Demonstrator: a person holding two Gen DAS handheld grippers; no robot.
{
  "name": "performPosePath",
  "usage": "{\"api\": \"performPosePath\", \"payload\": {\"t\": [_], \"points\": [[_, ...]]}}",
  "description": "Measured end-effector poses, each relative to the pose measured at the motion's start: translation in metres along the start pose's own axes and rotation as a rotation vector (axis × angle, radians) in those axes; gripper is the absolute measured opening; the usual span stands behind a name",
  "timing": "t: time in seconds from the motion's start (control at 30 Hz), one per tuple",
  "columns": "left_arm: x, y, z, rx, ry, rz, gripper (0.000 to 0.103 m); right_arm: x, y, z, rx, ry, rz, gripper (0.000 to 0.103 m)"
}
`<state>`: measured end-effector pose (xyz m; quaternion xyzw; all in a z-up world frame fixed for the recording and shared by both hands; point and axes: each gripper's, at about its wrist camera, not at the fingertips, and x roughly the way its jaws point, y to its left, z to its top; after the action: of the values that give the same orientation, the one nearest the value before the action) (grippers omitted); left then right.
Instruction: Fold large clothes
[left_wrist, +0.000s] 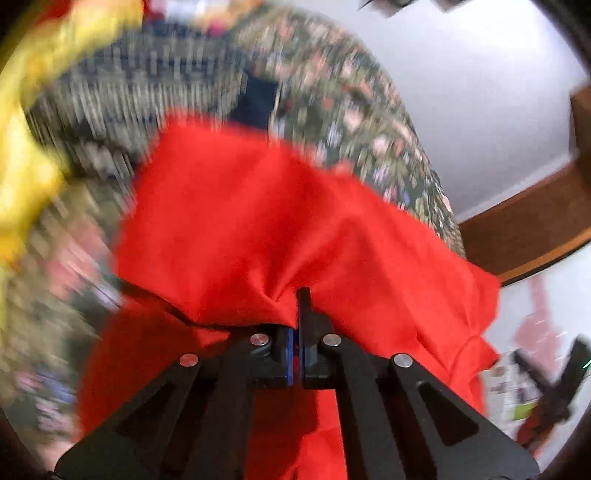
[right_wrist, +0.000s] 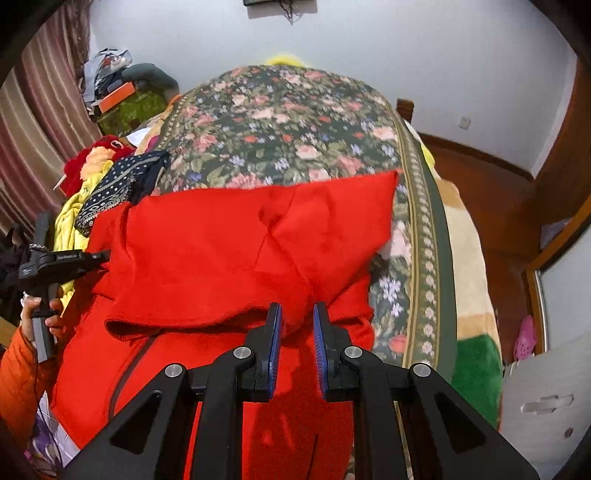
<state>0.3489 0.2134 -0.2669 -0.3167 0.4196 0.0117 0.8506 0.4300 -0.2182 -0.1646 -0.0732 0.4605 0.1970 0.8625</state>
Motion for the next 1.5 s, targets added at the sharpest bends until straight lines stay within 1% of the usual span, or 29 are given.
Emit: {"api": "performPosePath", "payload": {"t": [0.1, 0.2, 0.27, 0.33, 0.37, 0.4, 0.47, 0.5, 0.53, 0.57, 0.6, 0.63, 0.67, 0.7, 0.73, 0.77, 0.8, 0.87, 0.9, 0.97, 1.03, 1.07, 1.1, 1.2, 1.3, 1.4, 1.5], "points": [[-0.043, -0.011, 0.012, 0.087, -0.114, 0.041, 0.001, -0.003, 0.005, 0.01, 0.002, -0.033, 0.006, 0.012], [-0.065, -0.012, 0.02, 0.126, -0.151, 0.075, 0.001, 0.008, 0.009, 0.017, 0.025, -0.03, 0.038, 0.012], [-0.063, -0.008, 0.023, 0.13, -0.122, 0.077, 0.001, 0.027, 0.014, 0.018, 0.035, 0.008, 0.045, 0.012], [-0.049, 0.0, 0.015, 0.141, -0.073, 0.11, 0.001, 0.054, 0.022, 0.016, 0.02, 0.074, 0.044, 0.012], [-0.04, 0.002, 0.011, 0.143, -0.049, 0.127, 0.001, 0.067, 0.026, 0.013, 0.004, 0.112, 0.03, 0.012], [-0.029, 0.007, 0.004, 0.141, -0.013, 0.143, 0.001, 0.083, 0.03, 0.009, -0.026, 0.156, -0.001, 0.012], [-0.013, 0.016, -0.008, 0.129, 0.043, 0.156, 0.001, 0.106, 0.033, -0.001, -0.088, 0.215, -0.075, 0.012], [-0.003, 0.021, -0.014, 0.127, 0.074, 0.165, 0.002, 0.112, 0.033, -0.007, -0.118, 0.216, -0.083, 0.012], [0.006, 0.024, -0.021, 0.139, 0.102, 0.188, 0.003, 0.111, 0.031, -0.009, -0.131, 0.198, -0.072, 0.012], [0.012, 0.026, -0.026, 0.155, 0.115, 0.208, 0.006, 0.109, 0.029, -0.011, -0.14, 0.187, -0.062, 0.012], [0.016, 0.027, -0.031, 0.183, 0.11, 0.224, 0.009, 0.108, 0.027, -0.012, -0.144, 0.188, -0.059, 0.013], [0.016, 0.027, -0.032, 0.196, 0.098, 0.227, 0.009, 0.107, 0.024, -0.012, -0.144, 0.187, -0.065, 0.021], [0.015, 0.025, -0.033, 0.204, 0.092, 0.233, 0.009, 0.106, 0.023, -0.013, -0.145, 0.18, -0.09, 0.03], [0.015, 0.025, -0.032, 0.205, 0.094, 0.237, 0.009, 0.105, 0.02, -0.014, -0.153, 0.168, -0.145, 0.055], [0.015, 0.025, -0.031, 0.205, 0.099, 0.24, 0.009, 0.103, 0.018, -0.015, -0.161, 0.149, -0.226, 0.086], [0.015, 0.024, -0.03, 0.208, 0.103, 0.242, 0.009, 0.102, 0.014, -0.016, -0.16, 0.128, -0.3, 0.098], [0.015, 0.024, -0.03, 0.215, 0.106, 0.245, 0.011, 0.099, 0.008, -0.018, -0.144, 0.111, -0.337, 0.103], [0.013, 0.024, -0.029, 0.228, 0.11, 0.255, 0.014, 0.098, -0.009, -0.024, -0.08, 0.158, -0.282, 0.103], [0.011, 0.025, -0.029, 0.232, 0.112, 0.254, 0.015, 0.098, -0.022, -0.028, -0.011, 0.186, -0.229, 0.103], [0.006, 0.024, -0.03, 0.233, 0.116, 0.249, 0.017, 0.092, -0.043, -0.037, 0.101, 0.211, -0.15, 0.103], [-0.003, 0.022, -0.034, 0.241, 0.116, 0.25, 0.024, 0.081, -0.056, -0.043, 0.163, 0.205, -0.131, 0.103], [-0.007, 0.021, -0.035, 0.25, 0.113, 0.26, 0.031, 0.076, -0.06, -0.046, 0.179, 0.199, -0.129, 0.103], [-0.014, 0.017, -0.038, 0.27, 0.103, 0.274, 0.035, 0.068, -0.063, -0.048, 0.191, 0.19, -0.128, 0.103], [-0.03, 0.008, -0.042, 0.327, 0.08, 0.311, 0.04, 0.045, -0.068, -0.051, 0.194, 0.154, -0.135, 0.103], [-0.046, -0.004, -0.043, 0.372, 0.049, 0.334, 0.044, 0.017, -0.06, -0.054, 0.171, 0.105, -0.145, 0.103], [-0.066, -0.014, -0.042, 0.397, 0.01, 0.336, 0.049, -0.012, -0.048, -0.057, 0.136, 0.049, -0.153, 0.103], [-0.086, -0.026, -0.042, 0.417, -0.037, 0.326, 0.052, -0.036, -0.028, -0.058, 0.096, -0.004, -0.156, 0.103]]}}
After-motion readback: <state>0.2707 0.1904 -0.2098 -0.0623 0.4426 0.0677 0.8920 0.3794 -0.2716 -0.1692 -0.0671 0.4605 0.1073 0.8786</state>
